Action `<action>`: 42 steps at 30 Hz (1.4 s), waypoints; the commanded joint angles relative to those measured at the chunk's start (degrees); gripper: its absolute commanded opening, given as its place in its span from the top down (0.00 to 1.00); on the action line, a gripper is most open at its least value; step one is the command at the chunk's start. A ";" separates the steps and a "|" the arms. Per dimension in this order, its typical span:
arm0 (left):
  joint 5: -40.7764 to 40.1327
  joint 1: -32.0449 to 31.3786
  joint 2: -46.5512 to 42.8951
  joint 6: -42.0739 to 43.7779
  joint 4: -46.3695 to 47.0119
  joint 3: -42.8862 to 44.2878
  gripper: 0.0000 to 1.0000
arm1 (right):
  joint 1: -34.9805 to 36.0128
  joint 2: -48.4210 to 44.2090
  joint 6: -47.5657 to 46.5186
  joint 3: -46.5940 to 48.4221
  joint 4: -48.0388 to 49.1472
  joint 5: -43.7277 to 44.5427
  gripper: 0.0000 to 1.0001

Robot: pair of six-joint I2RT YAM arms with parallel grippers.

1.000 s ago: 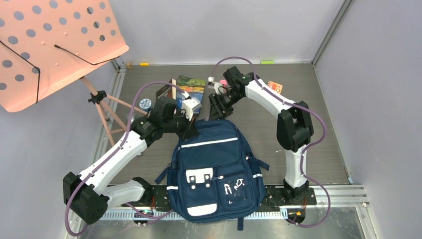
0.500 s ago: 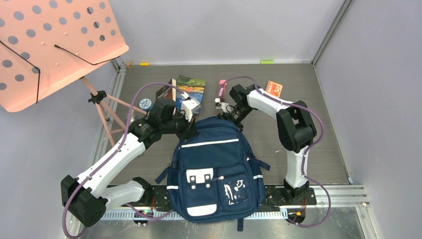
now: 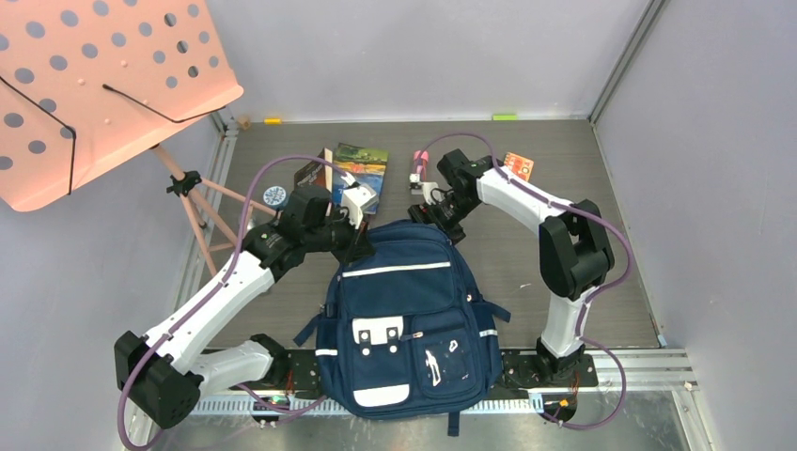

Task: Pack the student bag
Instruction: Place the personal item in the student bag, then pick up the stationery from the center of the board.

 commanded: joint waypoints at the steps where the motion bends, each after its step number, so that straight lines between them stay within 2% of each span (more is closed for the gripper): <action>1: -1.21 0.48 -1.65 0.11 4.08 0.22 1.00 | 0.30 -5.60 4.87 0.25 2.69 2.83 0.10; 7: -7.44 0.47 0.76 0.11 2.12 1.10 1.00 | 0.24 -14.45 14.70 2.14 8.33 18.18 0.08; 12: -10.18 0.47 5.09 -1.30 -0.17 3.02 1.00 | -0.29 -20.40 20.68 2.40 10.54 31.75 0.01; 15: -12.04 0.47 8.21 -1.96 -2.18 4.52 1.00 | -3.53 -22.01 23.68 1.76 10.76 41.62 0.00; 22: -13.68 1.02 13.82 -3.50 -5.56 7.00 1.00 | -14.77 -16.78 28.80 -0.18 14.60 49.44 0.00; 28: -14.37 1.52 16.13 -3.51 -7.27 7.65 1.00 | -21.32 -8.20 30.92 0.97 19.85 52.82 0.00; 34: -14.91 1.68 17.16 -3.59 -7.74 7.81 1.00 | -23.37 -0.84 29.00 5.25 22.15 53.65 0.00; 42: -15.41 2.04 20.22 -3.95 -9.85 9.27 1.00 | -22.39 10.51 29.59 17.49 21.98 40.88 0.04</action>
